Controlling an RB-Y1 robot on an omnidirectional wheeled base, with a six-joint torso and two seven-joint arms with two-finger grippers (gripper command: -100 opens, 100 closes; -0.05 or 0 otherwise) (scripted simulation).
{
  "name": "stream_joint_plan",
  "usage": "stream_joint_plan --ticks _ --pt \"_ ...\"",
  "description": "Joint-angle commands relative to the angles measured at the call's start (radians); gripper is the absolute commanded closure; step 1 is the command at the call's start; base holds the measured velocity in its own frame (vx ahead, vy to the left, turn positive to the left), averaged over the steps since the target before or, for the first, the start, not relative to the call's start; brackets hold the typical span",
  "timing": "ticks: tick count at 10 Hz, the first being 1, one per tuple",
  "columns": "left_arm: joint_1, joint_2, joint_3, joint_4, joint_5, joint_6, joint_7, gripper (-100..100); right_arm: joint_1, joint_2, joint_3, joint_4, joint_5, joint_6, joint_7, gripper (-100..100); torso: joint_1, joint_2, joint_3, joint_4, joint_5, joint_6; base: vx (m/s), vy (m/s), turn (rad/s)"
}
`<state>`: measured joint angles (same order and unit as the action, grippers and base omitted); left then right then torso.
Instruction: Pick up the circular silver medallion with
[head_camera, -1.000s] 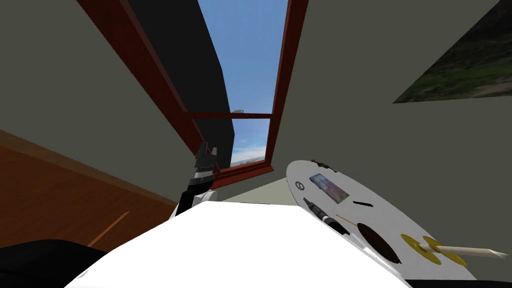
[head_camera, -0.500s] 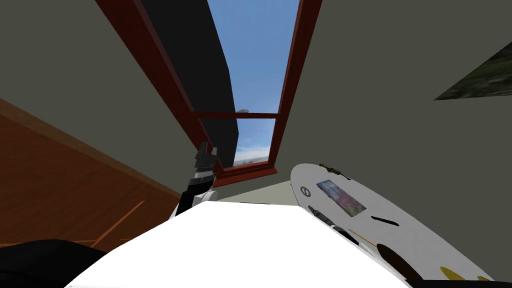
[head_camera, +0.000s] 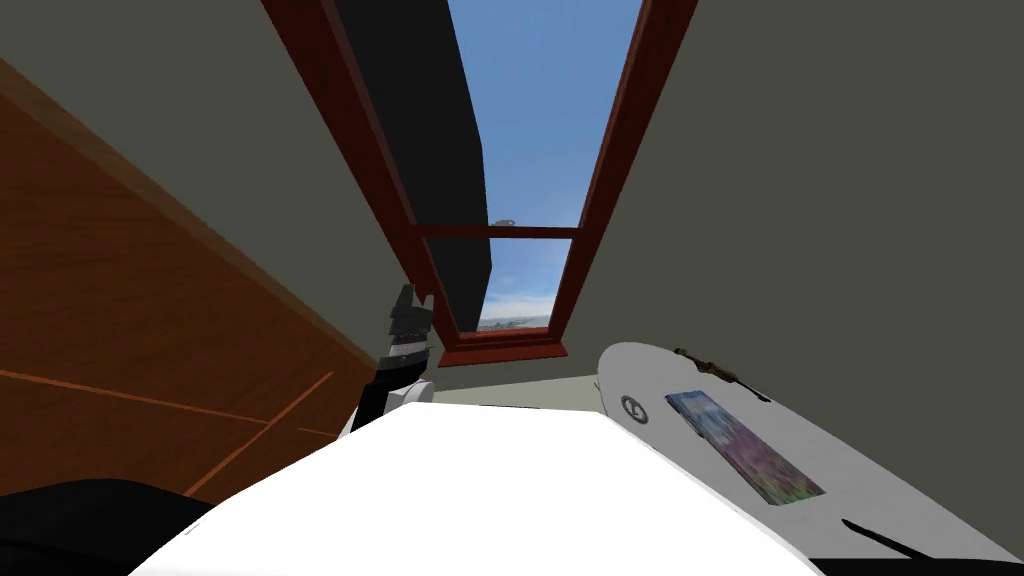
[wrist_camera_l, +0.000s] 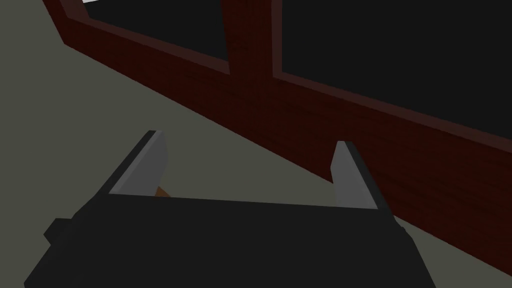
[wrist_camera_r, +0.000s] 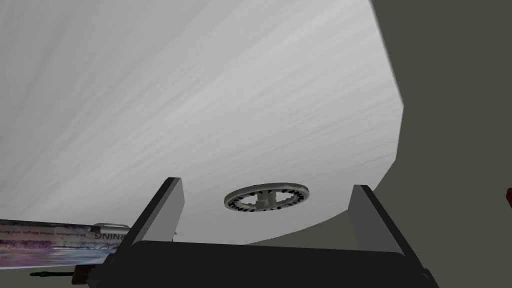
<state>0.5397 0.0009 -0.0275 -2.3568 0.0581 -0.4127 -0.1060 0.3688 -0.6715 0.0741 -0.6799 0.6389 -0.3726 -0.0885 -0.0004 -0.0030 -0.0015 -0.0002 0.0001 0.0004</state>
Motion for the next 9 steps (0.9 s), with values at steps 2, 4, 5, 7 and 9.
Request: stream_joint_plan --ticks 2,4,5,7,9 --pt "0.000 0.000 0.000 0.000 0.000 0.000 0.000 0 0.010 -0.012 0.022 0.072 0.026 -0.006 -0.004 -100 0.000 0.000 0.000 0.000 0.000 0.001 0.038 -0.014 0.247" --pt "0.000 0.000 0.000 0.000 0.000 0.000 0.000 0 0.015 -0.021 0.037 0.117 0.042 -0.010 -0.008 -100 -0.001 -0.002 -0.001 -0.001 0.000 0.000 0.068 -0.025 0.304" --pt "0.000 0.000 0.000 0.000 0.000 0.000 0.000 0 0.015 -0.021 0.037 0.112 0.042 -0.010 -0.008 -100 -0.001 -0.002 -0.001 -0.001 0.000 0.001 0.028 -0.014 -0.004" --pt "0.000 0.000 0.000 0.000 0.000 0.000 0.000 0 0.025 -0.034 0.066 0.180 0.070 -0.017 -0.015 -100 0.000 0.000 0.000 0.000 0.000 0.001 0.048 -0.014 0.372" --pt "0.000 0.000 0.000 0.000 0.000 0.000 0.000 0 0.030 -0.040 0.079 0.209 0.083 -0.020 -0.018 -100 -0.001 -0.003 -0.002 -0.001 0.000 0.001 0.069 -0.035 0.235"
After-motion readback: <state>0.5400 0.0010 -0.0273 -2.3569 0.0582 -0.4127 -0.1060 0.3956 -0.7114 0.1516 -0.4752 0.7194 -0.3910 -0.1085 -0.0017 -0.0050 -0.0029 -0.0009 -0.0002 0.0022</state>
